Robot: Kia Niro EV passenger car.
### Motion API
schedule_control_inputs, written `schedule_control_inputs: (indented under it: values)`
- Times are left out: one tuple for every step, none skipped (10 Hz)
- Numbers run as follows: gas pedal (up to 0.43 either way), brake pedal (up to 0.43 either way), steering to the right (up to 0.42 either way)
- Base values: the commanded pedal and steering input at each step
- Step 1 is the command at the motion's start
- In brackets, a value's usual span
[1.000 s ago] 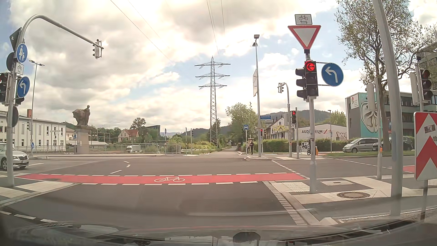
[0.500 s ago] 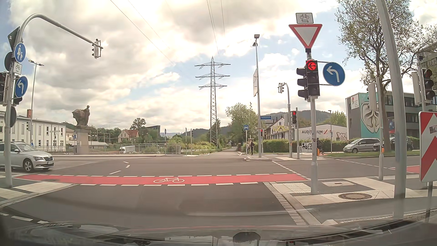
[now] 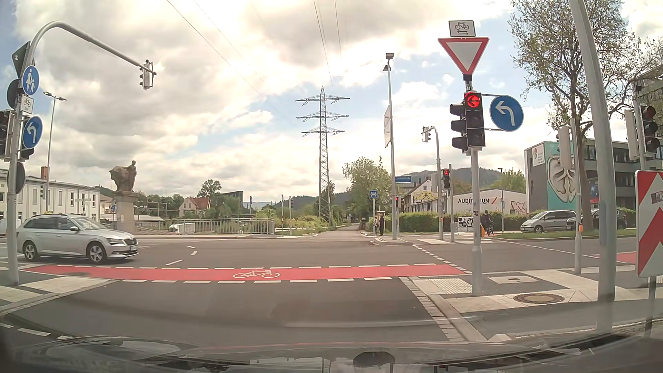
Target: Follow the waypoints while adhering to traffic rules and regulations
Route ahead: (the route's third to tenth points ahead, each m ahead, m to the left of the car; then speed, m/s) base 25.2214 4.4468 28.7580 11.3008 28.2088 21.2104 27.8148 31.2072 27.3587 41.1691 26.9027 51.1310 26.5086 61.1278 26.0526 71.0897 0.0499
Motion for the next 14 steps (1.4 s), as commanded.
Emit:
schedule_control_inputs:
  values:
    - [0.000, 0.213, -0.004]
    - [0.000, 0.220, -0.004]
    - [0.000, 0.220, -0.004]
    - [0.000, 0.226, -0.004]
    - [0.000, 0.232, -0.004]
    - [0.000, 0.238, -0.004]
    - [0.000, 0.244, -0.004]
    - [0.000, 0.244, -0.004]
    - [0.000, 0.250, -0.004]
    - [0.000, 0.250, -0.004]
    - [0.000, 0.250, -0.004]
    - [0.000, 0.250, -0.004]
    - [0.000, 0.250, -0.004]
    - [0.000, 0.244, -0.004]
